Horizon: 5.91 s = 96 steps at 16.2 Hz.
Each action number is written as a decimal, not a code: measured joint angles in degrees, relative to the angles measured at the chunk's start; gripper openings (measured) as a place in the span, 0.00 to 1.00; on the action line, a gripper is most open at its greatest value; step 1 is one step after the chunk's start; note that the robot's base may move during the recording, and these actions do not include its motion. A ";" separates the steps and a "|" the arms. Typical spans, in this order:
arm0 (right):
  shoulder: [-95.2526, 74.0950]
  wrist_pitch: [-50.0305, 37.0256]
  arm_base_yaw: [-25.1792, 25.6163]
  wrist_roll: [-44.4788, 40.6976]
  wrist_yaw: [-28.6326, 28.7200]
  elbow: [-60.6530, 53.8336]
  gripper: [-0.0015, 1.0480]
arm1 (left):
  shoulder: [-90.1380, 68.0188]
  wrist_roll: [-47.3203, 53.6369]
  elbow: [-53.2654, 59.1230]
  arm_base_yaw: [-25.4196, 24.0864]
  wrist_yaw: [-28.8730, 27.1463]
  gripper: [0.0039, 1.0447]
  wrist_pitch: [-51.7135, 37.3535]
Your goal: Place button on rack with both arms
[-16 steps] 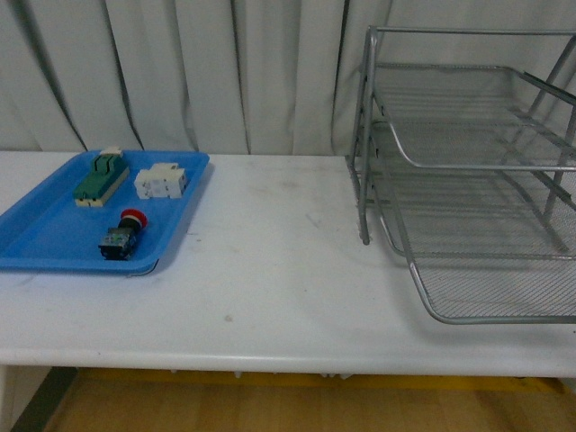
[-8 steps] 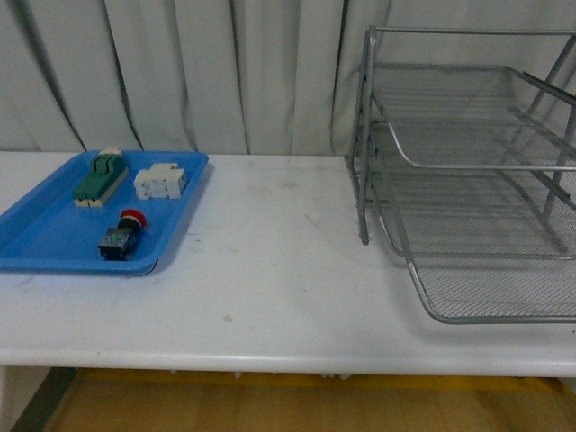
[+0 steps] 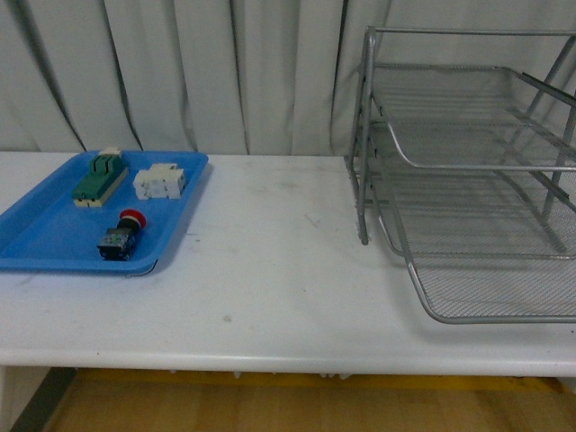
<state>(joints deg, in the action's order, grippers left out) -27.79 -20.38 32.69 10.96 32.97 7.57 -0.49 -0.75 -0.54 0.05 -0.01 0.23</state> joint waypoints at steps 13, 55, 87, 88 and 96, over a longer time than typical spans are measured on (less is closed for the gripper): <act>27.56 20.74 -33.00 -10.62 -32.26 -6.93 0.02 | 0.00 0.02 0.00 0.00 0.02 0.94 -0.02; 27.58 20.59 -32.68 -10.78 -32.98 -6.93 0.94 | -133.33 5.62 -82.16 -0.98 -2.01 0.94 -1.11; 27.58 20.59 -32.68 -10.80 -32.98 -6.93 0.94 | -67.60 2.73 -30.91 -8.87 13.42 0.35 -7.19; 27.58 20.59 -32.68 -10.80 -32.98 -6.93 0.94 | -68.04 2.73 -30.91 -8.90 13.53 0.35 -7.19; 27.54 20.61 -32.68 -10.80 -32.98 -6.93 0.94 | -68.54 2.73 -30.97 -7.54 13.66 0.35 -7.89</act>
<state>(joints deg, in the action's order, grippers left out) -0.25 0.23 0.01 0.16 -0.01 0.64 -69.04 1.98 -31.51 -7.49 13.65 -7.66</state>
